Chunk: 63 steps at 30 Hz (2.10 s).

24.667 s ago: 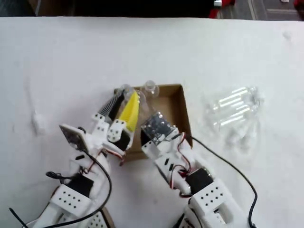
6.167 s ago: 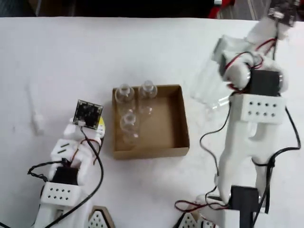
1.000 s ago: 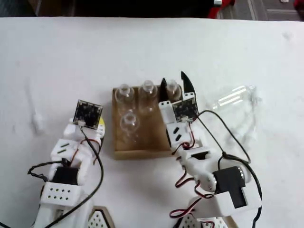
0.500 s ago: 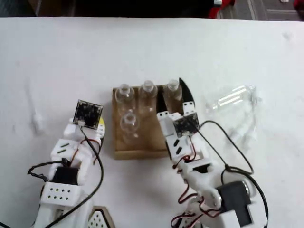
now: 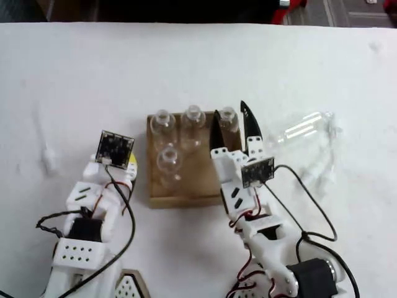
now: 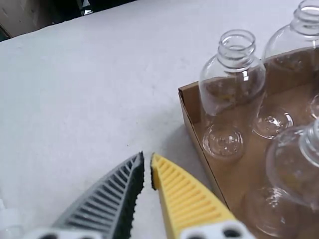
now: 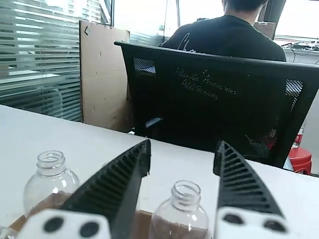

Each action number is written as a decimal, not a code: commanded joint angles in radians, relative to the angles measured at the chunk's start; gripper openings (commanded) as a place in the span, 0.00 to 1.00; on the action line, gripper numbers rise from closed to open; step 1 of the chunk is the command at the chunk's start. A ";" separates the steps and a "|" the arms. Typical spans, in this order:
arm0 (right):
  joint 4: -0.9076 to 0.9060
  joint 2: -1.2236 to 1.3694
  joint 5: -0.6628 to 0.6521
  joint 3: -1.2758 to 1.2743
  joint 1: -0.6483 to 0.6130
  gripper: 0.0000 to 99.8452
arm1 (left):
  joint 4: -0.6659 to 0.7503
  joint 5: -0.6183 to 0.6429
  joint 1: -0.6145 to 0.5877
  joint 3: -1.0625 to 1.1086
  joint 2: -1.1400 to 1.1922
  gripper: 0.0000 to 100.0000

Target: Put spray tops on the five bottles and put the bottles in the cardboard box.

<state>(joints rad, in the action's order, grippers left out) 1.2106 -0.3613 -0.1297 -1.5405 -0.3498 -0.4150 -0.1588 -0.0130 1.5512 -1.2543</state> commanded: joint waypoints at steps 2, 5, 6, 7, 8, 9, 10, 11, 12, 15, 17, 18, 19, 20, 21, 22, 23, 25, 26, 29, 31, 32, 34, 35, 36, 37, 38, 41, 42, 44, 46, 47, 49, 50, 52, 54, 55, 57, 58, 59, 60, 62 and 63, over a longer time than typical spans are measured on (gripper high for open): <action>0.125 -0.067 0.009 -0.038 0.021 0.18 | 0.026 -0.012 0.012 -0.006 0.002 0.03; 0.186 -0.143 0.012 -0.072 0.088 0.18 | 0.026 -0.012 0.012 -0.006 0.002 0.03; 0.174 -0.171 0.031 -0.069 0.122 0.18 | 0.026 -0.012 0.012 -0.006 0.002 0.03; 0.150 -0.200 0.077 -0.064 0.159 0.18 | 0.028 -0.012 0.012 -0.006 0.002 0.03; 0.108 -0.226 0.144 -0.049 0.197 0.18 | 0.028 -0.012 0.012 -0.006 0.002 0.03; 0.050 -0.248 0.218 -0.029 0.240 0.17 | 0.028 -0.012 0.012 -0.006 0.002 0.03; -0.025 -0.268 0.287 0.000 0.288 0.15 | 0.028 -0.012 0.012 -0.006 0.002 0.03; -0.113 -0.286 0.356 0.037 0.334 0.14 | 0.028 -0.012 0.012 -0.006 0.002 0.03; -0.209 -0.298 0.422 0.077 0.384 0.12 | 0.028 -0.012 0.012 -0.006 0.002 0.03; -0.501 -0.295 0.601 0.218 0.512 0.10 | 0.028 -0.014 0.012 -0.006 0.002 0.03; -0.676 -0.269 0.692 0.304 0.559 0.12 | 0.028 -0.014 0.012 -0.006 0.002 0.03; -0.748 -0.251 0.723 0.344 0.564 0.13 | 0.028 -0.014 0.012 -0.006 0.004 0.03; -0.808 -0.229 0.735 0.379 0.562 0.14 | 0.028 -0.014 0.012 -0.006 0.004 0.03; -0.857 -0.206 0.733 0.408 0.559 0.16 | 0.028 -0.014 0.012 -0.006 0.004 0.03; -0.891 -0.180 0.732 0.437 0.541 0.17 | 0.028 -0.014 0.012 -0.006 0.004 0.03; -0.917 -0.153 0.732 0.462 0.527 0.19 | 0.028 -0.014 0.012 -0.006 0.004 0.03; -0.937 -0.125 0.732 0.483 0.516 0.21 | 0.028 -0.014 0.012 -0.006 0.004 0.03; -0.967 -0.067 0.732 0.529 0.506 0.23 | 0.028 -0.014 0.012 -0.006 0.004 0.03; -0.986 -0.038 0.732 0.559 0.509 0.24 | 0.028 -0.014 0.012 -0.006 0.004 0.03; -1.096 0.064 0.732 0.684 0.550 0.24 | 0.028 -0.014 0.012 -0.006 0.004 0.03; -1.222 0.142 0.736 0.799 0.576 0.24 | 0.028 -0.014 0.012 -0.006 0.004 0.03; -1.294 0.183 0.738 0.861 0.588 0.24 | 0.028 -0.014 0.012 -0.006 0.004 0.03; -1.438 0.266 0.733 0.988 0.602 0.24 | 0.028 -0.014 0.012 -0.006 0.004 0.03; -1.504 0.303 0.733 1.045 0.610 0.24 | 0.028 -0.014 0.012 -0.006 0.004 0.03; -1.569 0.338 0.733 1.102 0.622 0.24 | 0.028 -0.014 0.012 -0.006 0.004 0.03; -1.624 0.372 0.733 1.152 0.633 0.24 | 0.028 -0.014 0.012 -0.006 0.004 0.03; -1.669 0.404 0.733 1.201 0.648 0.24 | 0.028 -0.014 0.012 -0.006 0.002 0.03; -1.750 0.492 0.733 1.309 0.711 0.24 | 0.028 -0.014 0.012 -0.006 0.002 0.03; -1.759 0.519 0.733 1.335 0.731 0.24 | 0.028 -0.014 0.012 -0.006 0.002 0.03; -1.759 0.573 0.741 1.378 0.766 0.24 | 0.028 -0.014 0.012 -0.006 0.002 0.03; -1.759 0.622 0.741 1.416 0.783 0.24 | 0.028 -0.014 0.012 -0.006 0.002 0.03; -1.761 0.642 0.741 1.436 0.785 0.24 | 0.028 -0.014 0.013 -0.006 0.002 0.03; -1.767 0.670 0.740 1.475 0.785 0.24 | 0.028 -0.014 0.013 -0.006 0.002 0.03; -1.767 0.676 0.738 1.488 0.783 0.24 | 0.028 -0.014 0.013 -0.006 0.002 0.03; -1.782 0.677 0.733 1.508 0.780 0.24 | 0.028 -0.014 0.013 -0.006 0.004 0.03; -1.811 0.677 0.733 1.533 0.776 0.24 | 0.028 -0.014 0.013 -0.006 0.004 0.03; -1.831 0.677 0.733 1.556 0.774 0.24 | 0.028 -0.014 0.013 -0.006 0.004 0.03; -1.876 0.682 0.733 1.622 0.757 0.24 | 0.028 -0.014 0.013 -0.006 0.005 0.03; -1.906 0.688 0.733 1.659 0.745 0.24 | 0.028 -0.014 0.013 -0.006 0.005 0.03; -1.934 0.693 0.733 1.691 0.727 0.24 | 0.028 -0.014 0.013 -0.006 0.005 0.03; -1.962 0.704 0.732 1.725 0.707 0.24 | 0.028 -0.014 0.013 -0.006 0.005 0.03; -2.018 0.737 0.732 1.789 0.677 0.24 | 0.028 -0.014 0.013 -0.006 0.005 0.03; -2.045 0.762 0.738 1.823 0.667 0.24 | 0.028 -0.014 0.013 -0.006 0.005 0.03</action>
<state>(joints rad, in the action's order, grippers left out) -0.7656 0.3828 0.5976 0.1672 0.3621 -0.4150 -0.1634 -0.0130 1.5512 -1.2543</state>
